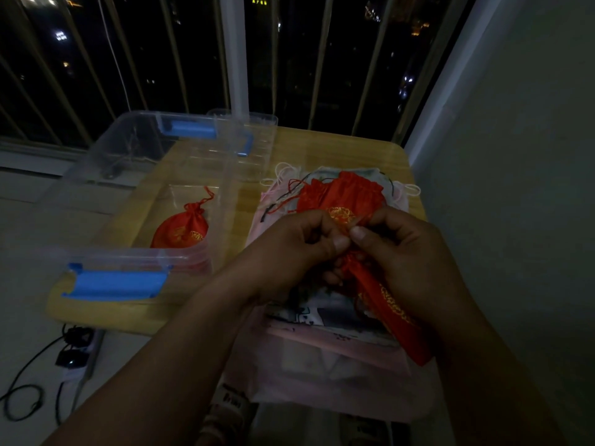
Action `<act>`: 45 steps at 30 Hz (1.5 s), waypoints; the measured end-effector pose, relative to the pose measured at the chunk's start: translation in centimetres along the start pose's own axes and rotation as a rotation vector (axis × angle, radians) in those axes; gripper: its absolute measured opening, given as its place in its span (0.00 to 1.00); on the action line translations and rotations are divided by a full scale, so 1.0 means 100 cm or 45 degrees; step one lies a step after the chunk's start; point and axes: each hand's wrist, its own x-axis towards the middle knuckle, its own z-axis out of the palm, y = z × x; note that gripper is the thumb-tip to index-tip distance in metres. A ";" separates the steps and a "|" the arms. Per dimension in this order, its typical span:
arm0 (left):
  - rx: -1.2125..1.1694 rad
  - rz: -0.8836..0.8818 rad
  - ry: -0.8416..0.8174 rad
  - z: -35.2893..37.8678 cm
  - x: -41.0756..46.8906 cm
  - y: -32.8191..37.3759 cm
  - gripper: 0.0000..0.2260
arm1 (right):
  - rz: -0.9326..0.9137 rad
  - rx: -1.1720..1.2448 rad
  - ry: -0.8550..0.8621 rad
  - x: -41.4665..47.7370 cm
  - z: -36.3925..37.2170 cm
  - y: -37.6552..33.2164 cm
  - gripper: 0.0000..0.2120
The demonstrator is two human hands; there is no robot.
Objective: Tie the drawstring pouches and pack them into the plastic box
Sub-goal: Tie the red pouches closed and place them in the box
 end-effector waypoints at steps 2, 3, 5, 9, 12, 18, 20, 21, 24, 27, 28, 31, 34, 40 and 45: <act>-0.023 0.008 0.027 0.001 0.001 0.000 0.04 | 0.006 0.006 0.053 0.000 0.000 0.000 0.07; -0.043 0.014 0.041 0.001 0.001 -0.001 0.04 | 0.022 0.032 0.098 0.000 0.000 0.001 0.06; -0.069 0.036 0.081 -0.001 0.002 -0.001 0.04 | 0.081 0.156 0.199 0.002 -0.001 0.001 0.06; -0.159 0.037 0.173 0.003 0.001 0.000 0.05 | 0.182 0.267 0.281 0.003 -0.001 -0.001 0.05; -0.237 -0.031 0.186 0.009 0.001 0.006 0.08 | 0.193 0.262 0.307 0.002 0.002 -0.002 0.05; 0.050 -0.032 0.142 0.017 -0.004 0.009 0.12 | 0.120 0.189 0.341 0.003 0.004 -0.007 0.03; 0.088 0.029 0.211 0.016 -0.005 0.011 0.09 | 0.103 0.124 0.351 0.001 0.004 -0.009 0.04; 0.065 0.042 0.241 0.014 -0.005 0.012 0.08 | 0.117 0.098 0.338 -0.001 0.003 -0.009 0.07; -0.105 0.054 0.348 0.009 -0.010 0.025 0.11 | 0.268 0.084 0.146 -0.005 0.000 -0.016 0.17; -0.252 0.106 0.546 0.002 -0.017 0.045 0.16 | 0.373 0.324 0.005 0.000 0.010 -0.038 0.11; -0.294 0.128 0.620 -0.001 -0.021 0.052 0.18 | 0.365 0.361 0.014 0.005 0.017 -0.048 0.09; -0.319 0.246 0.912 -0.022 -0.037 0.070 0.20 | 0.282 0.328 0.066 0.035 0.055 -0.081 0.07; -0.322 0.338 1.208 -0.052 -0.050 0.080 0.19 | 0.258 0.414 0.021 0.071 0.103 -0.107 0.06; 0.158 0.248 1.321 -0.090 -0.065 0.075 0.25 | -0.024 -0.411 0.055 0.072 0.138 -0.103 0.16; 0.406 0.304 1.056 -0.074 -0.055 0.076 0.22 | 0.041 -0.424 0.130 0.035 0.086 -0.060 0.09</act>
